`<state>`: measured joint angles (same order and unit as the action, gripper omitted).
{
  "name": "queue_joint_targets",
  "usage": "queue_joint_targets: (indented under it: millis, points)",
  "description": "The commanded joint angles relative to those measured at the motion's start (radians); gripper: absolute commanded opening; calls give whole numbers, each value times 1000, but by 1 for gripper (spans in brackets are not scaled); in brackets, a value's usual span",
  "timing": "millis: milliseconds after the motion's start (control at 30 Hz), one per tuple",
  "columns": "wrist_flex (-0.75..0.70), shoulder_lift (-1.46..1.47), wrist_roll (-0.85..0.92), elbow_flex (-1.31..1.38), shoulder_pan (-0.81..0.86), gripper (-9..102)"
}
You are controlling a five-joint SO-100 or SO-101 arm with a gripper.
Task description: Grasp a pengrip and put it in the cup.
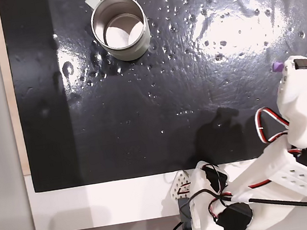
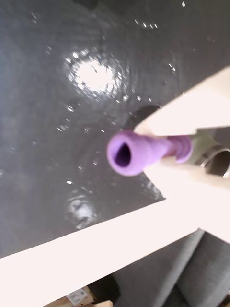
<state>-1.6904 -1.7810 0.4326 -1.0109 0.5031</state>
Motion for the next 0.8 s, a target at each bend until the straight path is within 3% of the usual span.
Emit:
queue_joint_targets:
  millis: [0,767]
  points:
    - [-2,-2,-78,83,-83,0]
    - [11,540,-535,698,-591,0]
